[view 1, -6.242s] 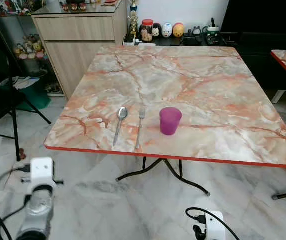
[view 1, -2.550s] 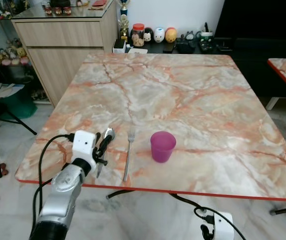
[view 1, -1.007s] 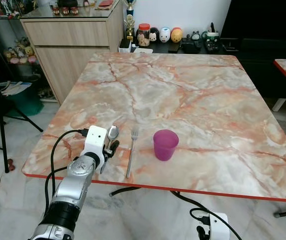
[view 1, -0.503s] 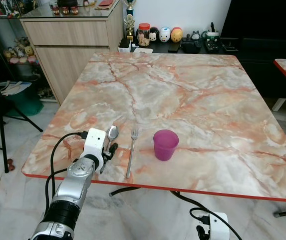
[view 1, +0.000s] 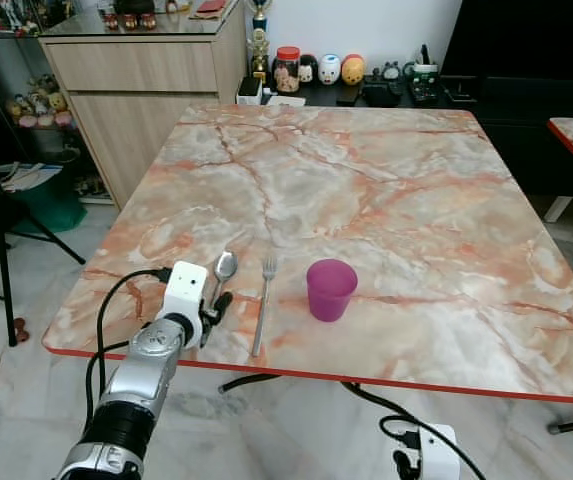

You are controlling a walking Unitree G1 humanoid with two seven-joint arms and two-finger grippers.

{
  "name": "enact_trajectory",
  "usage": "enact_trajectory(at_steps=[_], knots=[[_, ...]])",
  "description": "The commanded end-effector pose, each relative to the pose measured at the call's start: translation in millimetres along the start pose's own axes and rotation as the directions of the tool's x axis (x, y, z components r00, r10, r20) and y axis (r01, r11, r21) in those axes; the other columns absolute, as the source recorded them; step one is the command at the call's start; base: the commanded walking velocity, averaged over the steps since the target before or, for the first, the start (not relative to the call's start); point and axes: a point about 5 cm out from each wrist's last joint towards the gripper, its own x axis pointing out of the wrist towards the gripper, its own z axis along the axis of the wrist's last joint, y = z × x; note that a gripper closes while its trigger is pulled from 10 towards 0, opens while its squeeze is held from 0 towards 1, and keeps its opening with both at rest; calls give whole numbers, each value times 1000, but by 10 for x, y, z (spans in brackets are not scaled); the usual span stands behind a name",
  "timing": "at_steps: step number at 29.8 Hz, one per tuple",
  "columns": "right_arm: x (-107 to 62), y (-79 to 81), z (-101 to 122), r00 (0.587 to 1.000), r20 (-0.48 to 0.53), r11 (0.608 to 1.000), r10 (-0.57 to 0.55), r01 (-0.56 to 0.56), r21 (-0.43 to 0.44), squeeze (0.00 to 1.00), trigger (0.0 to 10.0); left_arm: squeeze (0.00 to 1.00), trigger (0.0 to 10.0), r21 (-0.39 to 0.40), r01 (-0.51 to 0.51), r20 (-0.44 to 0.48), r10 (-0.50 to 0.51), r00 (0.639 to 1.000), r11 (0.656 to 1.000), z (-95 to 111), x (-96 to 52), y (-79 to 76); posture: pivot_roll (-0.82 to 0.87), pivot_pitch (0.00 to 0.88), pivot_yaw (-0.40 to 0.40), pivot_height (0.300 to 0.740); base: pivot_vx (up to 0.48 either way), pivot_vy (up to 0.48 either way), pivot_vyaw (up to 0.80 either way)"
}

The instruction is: Setting the table

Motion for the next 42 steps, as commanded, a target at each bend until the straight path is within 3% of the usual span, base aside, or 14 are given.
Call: enact_trajectory(at_steps=[1, 2, 4, 5, 16, 42], knots=[[6, 3, 16, 1000, -1, 1000, 5, -5, -3, 0, 10000, 0, 4784, -20, 20, -66, -22, 998, 1000, -136, -13, 9, 53, 0, -4, 740, 0, 0, 0], [6, 2, 16, 1000, -1, 1000, 5, -5, -3, 0, 10000, 0, 4784, -21, 25, -68, -26, 997, 999, -141, -16, 8, 53, 0, -4, 740, 0, 0, 0], [5, 0, 14, 1000, -2, 1000, 5, -5, -3, 0, 10000, 0, 784, -33, 37, -77, -40, 996, 999, -164, -29, 0, 54, 0, -4, 740, 0, 0, 0], [5, 0, 13, 1000, -3, 1000, 5, -5, -2, 0, 10000, 0, 0, -36, 42, -80, -45, 996, 998, -175, -35, -2, 54, 0, -4, 740, 0, 0, 0], [3, -8, 4, 1000, -7, 1000, 8, -9, -7, 0, 10000, 0, 0, -70, 62, -102, -69, 992, 996, -227, -51, -13, 55, 0, -8, 740, 0, 0, 0], [2, -29, -1, 1000, -11, 1000, 5, -5, -12, 0, 10000, 0, 0, -29, 88, -106, -91, 990, 996, -242, -95, -13, 56, 0, -13, 740, 0, 0, 0]])
